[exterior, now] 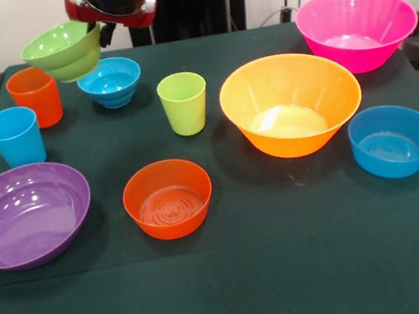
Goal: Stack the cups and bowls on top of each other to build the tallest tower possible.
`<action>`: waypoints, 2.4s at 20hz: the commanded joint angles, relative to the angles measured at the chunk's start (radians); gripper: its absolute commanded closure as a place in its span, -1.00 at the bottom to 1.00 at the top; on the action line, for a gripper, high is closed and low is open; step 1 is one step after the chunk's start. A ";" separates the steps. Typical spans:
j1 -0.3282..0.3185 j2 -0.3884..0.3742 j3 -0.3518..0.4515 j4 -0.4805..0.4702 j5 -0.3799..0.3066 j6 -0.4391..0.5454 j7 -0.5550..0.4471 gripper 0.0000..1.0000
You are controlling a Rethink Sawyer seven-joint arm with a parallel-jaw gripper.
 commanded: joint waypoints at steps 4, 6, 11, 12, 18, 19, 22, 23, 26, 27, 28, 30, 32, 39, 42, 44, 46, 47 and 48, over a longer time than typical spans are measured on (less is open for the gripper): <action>0.041 0.122 0.073 -0.132 -0.077 0.144 -0.033 1.00; 0.044 0.133 0.074 -0.134 -0.067 0.125 -0.006 1.00; 0.062 0.166 0.062 -0.174 -0.062 0.148 0.026 1.00; 0.064 0.174 0.060 -0.182 -0.061 0.142 0.032 1.00; 0.070 0.178 0.055 -0.166 -0.026 0.066 0.072 1.00; 0.073 0.177 0.053 -0.166 -0.024 0.074 0.071 1.00; 0.084 0.191 0.040 -0.197 -0.024 0.152 0.064 1.00; 0.090 0.198 0.033 -0.212 -0.029 0.182 0.058 1.00; 0.100 0.210 0.021 -0.237 -0.032 0.205 0.061 1.00; 0.104 0.213 0.015 -0.243 -0.034 0.212 0.061 1.00; 0.109 0.209 0.010 -0.236 -0.035 0.209 0.063 1.00; 0.119 0.213 -0.003 -0.244 -0.042 0.209 0.073 1.00; 0.130 0.214 -0.020 -0.248 -0.051 0.200 0.086 1.00; 0.156 0.195 -0.056 -0.242 -0.041 0.201 0.093 1.00; 0.159 0.183 -0.047 -0.223 -0.005 0.173 0.112 1.00; 0.160 0.171 -0.039 -0.203 0.015 0.153 0.120 1.00; 0.161 0.163 -0.035 -0.193 0.024 0.146 0.122 1.00; 0.163 0.160 -0.035 -0.190 0.027 0.145 0.122 1.00; 0.164 0.158 -0.033 -0.188 0.031 0.146 0.122 1.00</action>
